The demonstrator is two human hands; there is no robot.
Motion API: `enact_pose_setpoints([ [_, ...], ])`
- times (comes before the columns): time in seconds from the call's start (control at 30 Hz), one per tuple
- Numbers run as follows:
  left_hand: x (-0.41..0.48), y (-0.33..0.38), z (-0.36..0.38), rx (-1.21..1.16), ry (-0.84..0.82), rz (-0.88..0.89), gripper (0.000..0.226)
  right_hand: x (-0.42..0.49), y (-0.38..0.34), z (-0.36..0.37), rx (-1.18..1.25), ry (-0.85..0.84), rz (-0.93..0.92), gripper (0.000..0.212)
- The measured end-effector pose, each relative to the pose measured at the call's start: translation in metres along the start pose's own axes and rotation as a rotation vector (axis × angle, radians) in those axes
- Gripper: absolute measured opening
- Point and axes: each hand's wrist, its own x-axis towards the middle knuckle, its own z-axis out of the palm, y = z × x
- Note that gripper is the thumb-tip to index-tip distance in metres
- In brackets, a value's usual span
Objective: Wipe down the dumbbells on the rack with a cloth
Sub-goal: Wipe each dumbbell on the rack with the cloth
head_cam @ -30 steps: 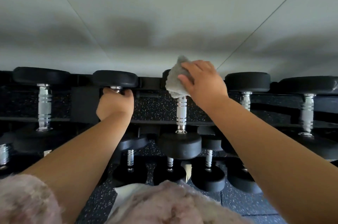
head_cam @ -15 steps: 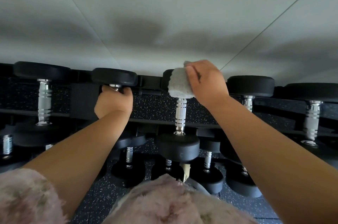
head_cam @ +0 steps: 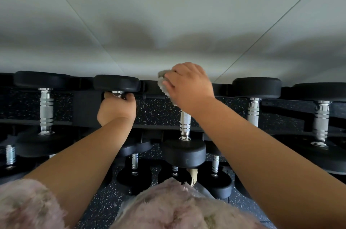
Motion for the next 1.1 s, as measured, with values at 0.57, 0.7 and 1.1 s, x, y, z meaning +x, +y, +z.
enact_pose_setpoints([
  [0.57, -0.002, 0.001, 0.001, -0.012, 0.013, -0.005, 0.05, 0.026, 0.007, 0.001, -0.165, -0.163, -0.061, 0.037],
  [0.7, -0.001, 0.001, 0.002, -0.011, 0.018, 0.0, 0.05, -0.007, 0.041, -0.005, 0.315, -0.042, 0.396, 0.04],
  [1.1, 0.0, 0.001, 0.003, -0.001, 0.024, -0.005, 0.053, -0.017, 0.026, 0.012, 0.136, 0.115, 0.045, 0.048],
])
